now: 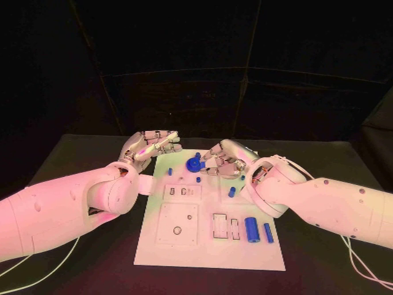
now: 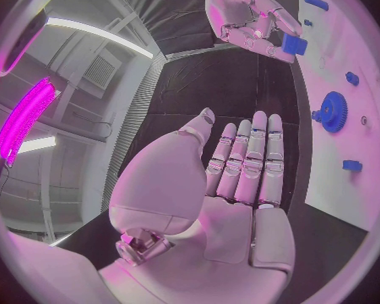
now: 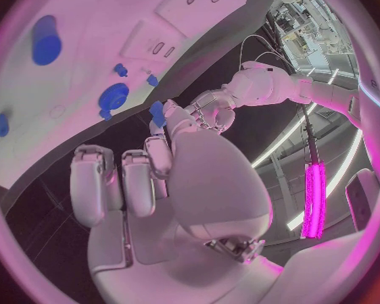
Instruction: Assemble the parts on the task board
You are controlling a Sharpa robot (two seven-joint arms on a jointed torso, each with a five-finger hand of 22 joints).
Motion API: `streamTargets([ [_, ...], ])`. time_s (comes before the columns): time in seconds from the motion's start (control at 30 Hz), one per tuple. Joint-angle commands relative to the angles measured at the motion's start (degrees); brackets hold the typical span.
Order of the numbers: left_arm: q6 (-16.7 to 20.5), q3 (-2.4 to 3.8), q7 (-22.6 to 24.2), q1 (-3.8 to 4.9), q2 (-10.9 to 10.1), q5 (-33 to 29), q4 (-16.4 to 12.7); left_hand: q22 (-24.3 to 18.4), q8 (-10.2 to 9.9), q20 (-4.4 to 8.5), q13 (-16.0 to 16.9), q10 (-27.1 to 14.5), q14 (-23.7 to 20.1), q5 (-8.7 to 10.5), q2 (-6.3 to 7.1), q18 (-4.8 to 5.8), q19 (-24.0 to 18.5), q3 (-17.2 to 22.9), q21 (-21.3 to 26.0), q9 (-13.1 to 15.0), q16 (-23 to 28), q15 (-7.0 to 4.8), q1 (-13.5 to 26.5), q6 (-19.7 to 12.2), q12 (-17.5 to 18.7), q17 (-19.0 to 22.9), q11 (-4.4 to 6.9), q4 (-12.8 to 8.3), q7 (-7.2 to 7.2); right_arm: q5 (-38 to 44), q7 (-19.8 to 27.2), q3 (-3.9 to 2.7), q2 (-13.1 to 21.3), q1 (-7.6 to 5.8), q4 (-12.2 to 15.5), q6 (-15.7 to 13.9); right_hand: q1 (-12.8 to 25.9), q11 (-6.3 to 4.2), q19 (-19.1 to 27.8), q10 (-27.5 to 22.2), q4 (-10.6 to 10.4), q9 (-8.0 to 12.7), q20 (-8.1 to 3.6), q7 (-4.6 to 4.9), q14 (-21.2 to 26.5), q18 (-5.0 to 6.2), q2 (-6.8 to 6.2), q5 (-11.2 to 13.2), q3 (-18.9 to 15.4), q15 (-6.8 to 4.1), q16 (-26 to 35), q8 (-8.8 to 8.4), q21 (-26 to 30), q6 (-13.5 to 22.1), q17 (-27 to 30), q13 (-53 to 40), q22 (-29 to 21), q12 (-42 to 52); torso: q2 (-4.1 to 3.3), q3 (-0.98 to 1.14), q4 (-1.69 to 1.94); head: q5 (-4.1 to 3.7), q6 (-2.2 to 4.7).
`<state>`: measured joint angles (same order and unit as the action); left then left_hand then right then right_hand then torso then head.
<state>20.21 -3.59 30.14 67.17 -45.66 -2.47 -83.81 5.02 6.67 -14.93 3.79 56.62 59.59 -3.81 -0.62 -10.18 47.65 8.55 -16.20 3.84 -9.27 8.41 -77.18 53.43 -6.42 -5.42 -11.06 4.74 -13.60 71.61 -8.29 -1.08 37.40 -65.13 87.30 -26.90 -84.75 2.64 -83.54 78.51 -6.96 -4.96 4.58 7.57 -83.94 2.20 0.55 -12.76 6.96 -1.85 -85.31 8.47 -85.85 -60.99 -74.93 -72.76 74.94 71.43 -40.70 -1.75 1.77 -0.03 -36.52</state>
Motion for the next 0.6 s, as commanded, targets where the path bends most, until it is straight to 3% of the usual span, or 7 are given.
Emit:
streamTargets([
  [0.03,-0.48,0.06,0.45,0.09,0.32,-1.21,0.59,-0.1,-0.34,0.04,-0.02,-0.29,0.21,-0.34,-0.33,-0.37,0.45,0.04,0.2,0.0,0.37,0.05,-0.15,-0.29,0.39,0.07,0.12,-0.45,-0.33,3.65,-3.39,0.06,-1.7,0.29,-1.15,1.43,0.2,-1.29,0.07,1.03,0.14,-0.35,-0.32,-1.51,-4.03,-0.13,0.3,-0.21,0.31,-0.53,0.18,0.35,-0.23,-2.13,-5.35,0.11,6.51,-0.24,0.39,-0.3,0.36,0.22,-0.27],
  [0.13,-0.42,0.06,0.5,0.09,0.51,-1.29,1.26,-0.1,-0.34,0.04,-0.02,-0.29,0.21,-0.34,-0.33,-0.37,0.45,0.04,0.2,0.0,0.37,0.05,-0.15,-0.29,0.39,0.07,0.12,-0.45,-0.33,4.56,-3.83,0.1,-3.76,0.55,-2.5,2.15,0.2,-1.29,0.11,1.0,0.18,-0.35,-0.33,-1.51,-4.02,-0.12,0.26,-0.2,0.32,-0.54,0.23,0.34,-0.2,-2.12,-5.27,0.15,6.45,-0.29,0.32,-0.22,0.22,0.78,-0.31],
  [0.23,-0.35,0.06,0.56,0.1,0.61,-1.33,1.74,-0.1,-0.34,0.04,-0.02,-0.29,0.21,-0.34,-0.33,-0.37,0.45,0.04,0.2,0.0,0.37,0.05,-0.15,-0.29,0.39,0.07,0.12,-0.45,-0.33,6.33,-4.18,0.17,-5.31,0.89,-3.35,2.7,0.3,-1.28,0.16,0.95,0.25,-0.34,-0.36,-1.46,-4.0,-0.1,0.13,-0.17,0.35,-0.55,0.27,0.29,-0.17,-2.04,-5.19,0.22,6.39,-0.4,0.32,-0.32,0.27,0.98,-0.59],
  [0.33,-0.34,0.07,0.58,0.11,0.54,-1.35,1.94,-0.1,-0.34,0.04,-0.02,-0.29,0.21,-0.34,-0.33,-0.37,0.45,0.04,0.2,0.0,0.37,0.05,-0.15,-0.29,0.39,0.07,0.12,-0.45,-0.33,8.04,-4.42,0.37,-6.29,1.22,-3.7,3.12,0.38,-1.26,0.17,0.91,0.25,-0.33,-0.37,-1.44,-3.99,-0.1,0.09,-0.15,0.36,-0.55,0.29,0.26,-0.16,-2.0,-5.16,0.28,6.37,-0.48,0.26,-0.22,0.14,1.21,-0.68],
  [0.43,-0.3,0.07,0.61,0.11,0.43,-1.36,2.14,-0.1,-0.34,0.04,-0.02,-0.29,0.21,-0.34,-0.33,-0.37,0.45,0.04,0.2,0.0,0.37,0.05,-0.15,-0.29,0.39,0.07,0.12,-0.45,-0.33,9.24,-4.89,1.37,-7.09,1.44,-3.88,4.12,0.49,-1.24,0.17,0.91,0.25,-0.33,-0.37,-1.42,-3.99,-0.1,0.04,-0.11,0.37,-0.55,0.29,0.24,-0.16,-1.97,-5.17,0.29,6.37,-0.5,0.26,-0.16,0.21,1.38,-0.94],
  [0.6,-0.35,0.07,0.63,0.12,0.4,-1.37,2.21,-0.1,-0.34,0.04,-0.02,-0.29,0.21,-0.34,-0.33,-0.37,0.45,0.04,0.2,0.0,0.37,0.05,-0.15,-0.29,0.39,0.07,0.12,-0.45,-0.33,9.83,-5.44,2.49,-7.74,1.55,-4.33,5.28,0.81,-1.21,0.21,0.84,0.18,-0.33,-0.38,-1.39,-3.99,-0.09,-0.04,0.01,0.39,-0.53,0.32,0.2,-0.13,-1.93,-5.14,0.39,6.32,-0.66,0.24,-0.13,0.32,1.43,-1.16],
])
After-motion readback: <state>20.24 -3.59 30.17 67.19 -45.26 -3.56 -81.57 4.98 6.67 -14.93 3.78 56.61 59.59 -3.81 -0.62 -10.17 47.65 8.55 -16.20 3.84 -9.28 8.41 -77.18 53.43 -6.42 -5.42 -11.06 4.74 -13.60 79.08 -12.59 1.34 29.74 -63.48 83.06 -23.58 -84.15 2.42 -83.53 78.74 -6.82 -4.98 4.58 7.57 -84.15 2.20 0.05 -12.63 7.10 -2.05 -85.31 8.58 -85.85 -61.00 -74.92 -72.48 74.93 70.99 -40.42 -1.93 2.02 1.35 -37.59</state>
